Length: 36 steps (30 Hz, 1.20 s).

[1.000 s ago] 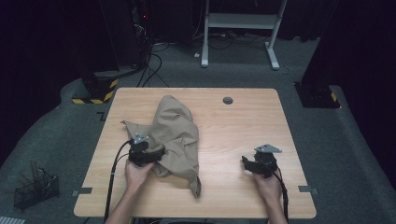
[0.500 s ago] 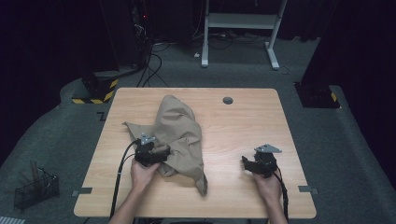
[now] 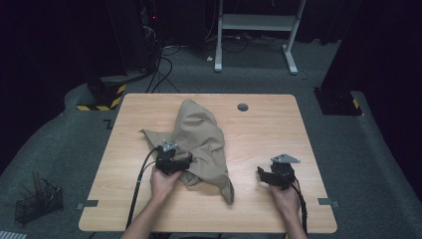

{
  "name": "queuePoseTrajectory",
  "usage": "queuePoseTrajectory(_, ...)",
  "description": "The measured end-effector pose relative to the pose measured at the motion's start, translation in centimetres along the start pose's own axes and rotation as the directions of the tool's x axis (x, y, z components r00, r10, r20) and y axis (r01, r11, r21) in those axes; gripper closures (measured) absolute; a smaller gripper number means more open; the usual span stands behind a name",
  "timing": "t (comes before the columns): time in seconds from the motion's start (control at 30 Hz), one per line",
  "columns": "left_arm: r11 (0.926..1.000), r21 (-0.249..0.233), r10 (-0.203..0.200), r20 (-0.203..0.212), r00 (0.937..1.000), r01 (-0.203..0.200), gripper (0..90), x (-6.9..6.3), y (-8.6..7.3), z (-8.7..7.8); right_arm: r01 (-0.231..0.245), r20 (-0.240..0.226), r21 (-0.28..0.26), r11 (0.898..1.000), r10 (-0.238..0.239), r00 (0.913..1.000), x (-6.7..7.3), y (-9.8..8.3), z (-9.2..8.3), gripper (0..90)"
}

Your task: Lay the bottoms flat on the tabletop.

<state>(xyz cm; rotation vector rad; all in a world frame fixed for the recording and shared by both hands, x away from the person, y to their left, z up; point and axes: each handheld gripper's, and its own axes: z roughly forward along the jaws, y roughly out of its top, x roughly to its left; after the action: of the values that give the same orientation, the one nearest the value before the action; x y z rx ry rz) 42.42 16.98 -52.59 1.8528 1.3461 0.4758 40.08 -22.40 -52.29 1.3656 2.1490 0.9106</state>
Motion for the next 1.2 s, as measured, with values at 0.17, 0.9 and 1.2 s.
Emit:
queuePoseTrajectory(0.17, 1.0, -0.001, 0.002, 0.006, 1.0, -0.002, 19.9, -0.4, 0.3, 0.5, 0.002, -0.001, 0.0, 1.0, -0.002, 1.0, 0.0, 0.0, 0.0, 30.6)
queuePoseTrajectory(0.9, 0.9996, -0.009, -0.026, 0.03, 0.9992, 0.027, 22.5, -1.6, 0.7, 1.3, 0.055, -0.053, -0.002, 0.998, -0.055, 0.9971, 0.6, 0.5, 0.5, 33.8)
queuePoseTrajectory(1.2, 0.9997, -0.008, -0.021, 0.026, 0.9994, 0.021, 22.6, -1.7, 0.7, 1.3, 0.107, -0.227, -0.085, 0.991, -0.124, 0.9661, 6.1, 5.2, -0.6, 41.5)
